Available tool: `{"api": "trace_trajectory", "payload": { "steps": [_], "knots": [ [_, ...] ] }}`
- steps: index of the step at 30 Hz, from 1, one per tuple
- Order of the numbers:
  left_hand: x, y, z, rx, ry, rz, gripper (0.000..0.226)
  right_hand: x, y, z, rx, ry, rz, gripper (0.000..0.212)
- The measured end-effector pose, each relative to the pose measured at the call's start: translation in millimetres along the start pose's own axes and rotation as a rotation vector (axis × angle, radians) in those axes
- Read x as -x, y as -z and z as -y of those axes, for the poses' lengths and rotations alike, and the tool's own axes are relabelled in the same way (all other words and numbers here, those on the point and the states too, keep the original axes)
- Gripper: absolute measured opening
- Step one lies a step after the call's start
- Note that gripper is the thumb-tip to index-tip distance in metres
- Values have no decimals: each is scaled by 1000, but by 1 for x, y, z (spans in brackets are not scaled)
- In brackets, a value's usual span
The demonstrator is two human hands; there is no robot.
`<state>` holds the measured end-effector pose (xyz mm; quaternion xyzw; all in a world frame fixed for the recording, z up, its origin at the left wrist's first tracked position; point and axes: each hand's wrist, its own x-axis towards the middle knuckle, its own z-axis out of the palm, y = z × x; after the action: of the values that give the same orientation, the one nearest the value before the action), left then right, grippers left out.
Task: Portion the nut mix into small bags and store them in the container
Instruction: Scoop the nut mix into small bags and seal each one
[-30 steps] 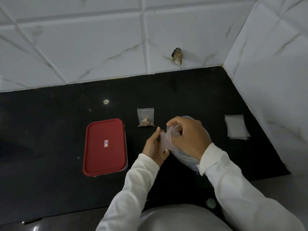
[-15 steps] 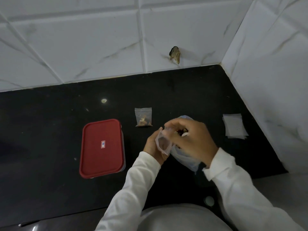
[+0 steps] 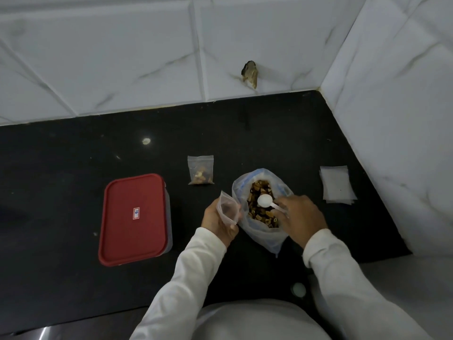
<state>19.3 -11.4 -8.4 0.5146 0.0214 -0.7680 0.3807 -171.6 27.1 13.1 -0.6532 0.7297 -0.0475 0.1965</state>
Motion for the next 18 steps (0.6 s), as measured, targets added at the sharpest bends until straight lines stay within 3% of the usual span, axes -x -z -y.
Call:
{"api": "trace_trajectory", "payload": {
  "steps": [6, 9, 13, 18],
  "knots": [
    [-11, 11, 2, 34, 164, 59, 39, -9, -13, -4, -62, -41, 27, 25],
    [-12, 7, 6, 54, 190, 63, 38, -8, -15, -4, -191, -40, -57, 24],
    [-18, 4, 14, 148, 219, 97, 32, -4, -6, -10, -117, -49, -180, 24],
    [-28, 6, 21, 151, 201, 141, 29, 4, -4, -15, -48, -10, -104, 17]
  ]
}}
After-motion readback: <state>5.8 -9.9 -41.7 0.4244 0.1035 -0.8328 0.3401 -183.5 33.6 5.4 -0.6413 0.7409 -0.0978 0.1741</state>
